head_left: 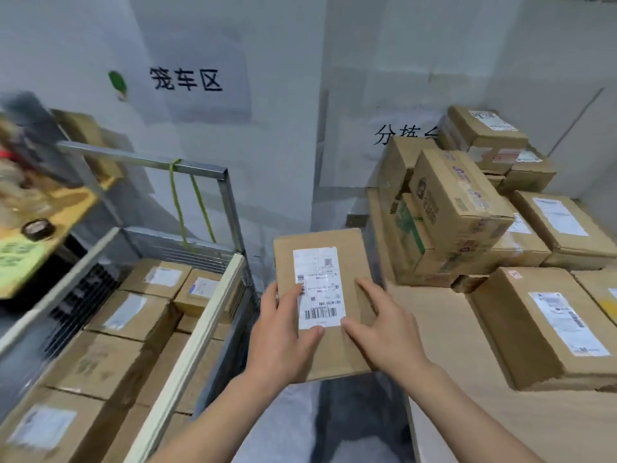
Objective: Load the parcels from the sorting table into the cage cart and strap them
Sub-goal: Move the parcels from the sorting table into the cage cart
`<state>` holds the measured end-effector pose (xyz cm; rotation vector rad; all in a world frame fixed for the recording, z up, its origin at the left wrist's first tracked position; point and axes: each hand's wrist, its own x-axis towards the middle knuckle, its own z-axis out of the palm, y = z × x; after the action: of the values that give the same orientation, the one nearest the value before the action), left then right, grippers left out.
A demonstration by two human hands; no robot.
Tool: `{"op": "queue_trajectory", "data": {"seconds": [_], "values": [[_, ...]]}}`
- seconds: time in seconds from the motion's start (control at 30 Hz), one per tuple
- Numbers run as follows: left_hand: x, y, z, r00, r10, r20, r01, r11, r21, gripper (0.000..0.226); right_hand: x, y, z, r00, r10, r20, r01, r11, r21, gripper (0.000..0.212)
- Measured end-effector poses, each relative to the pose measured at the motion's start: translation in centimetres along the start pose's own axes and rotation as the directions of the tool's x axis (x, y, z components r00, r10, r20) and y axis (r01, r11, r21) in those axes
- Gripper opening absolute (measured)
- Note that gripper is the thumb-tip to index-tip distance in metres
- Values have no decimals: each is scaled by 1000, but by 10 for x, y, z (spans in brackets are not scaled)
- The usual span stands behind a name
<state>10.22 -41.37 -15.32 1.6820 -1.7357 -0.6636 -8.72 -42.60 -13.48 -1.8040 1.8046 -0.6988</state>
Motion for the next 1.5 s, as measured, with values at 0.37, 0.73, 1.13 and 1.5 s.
{"op": "queue_trajectory", "data": {"seconds": [0.37,0.73,1.13,1.5], "values": [[-12,-104,-229,871,-70,-486,117,991,67,79,39,-242,103,877,-480,-31,481,873,84,75],[-81,-193,-351,673,-139,-726,245,969,42,69,17,-387,211,724,-689,8,682,719,136,65],[-131,-253,-370,410,-324,-852,467,877,-109,62,14,-443,317,537,-817,210,773,576,265,66],[-168,-318,-262,184,-667,-722,721,590,-362,60,8,-367,431,276,-709,648,767,570,296,75]]}}
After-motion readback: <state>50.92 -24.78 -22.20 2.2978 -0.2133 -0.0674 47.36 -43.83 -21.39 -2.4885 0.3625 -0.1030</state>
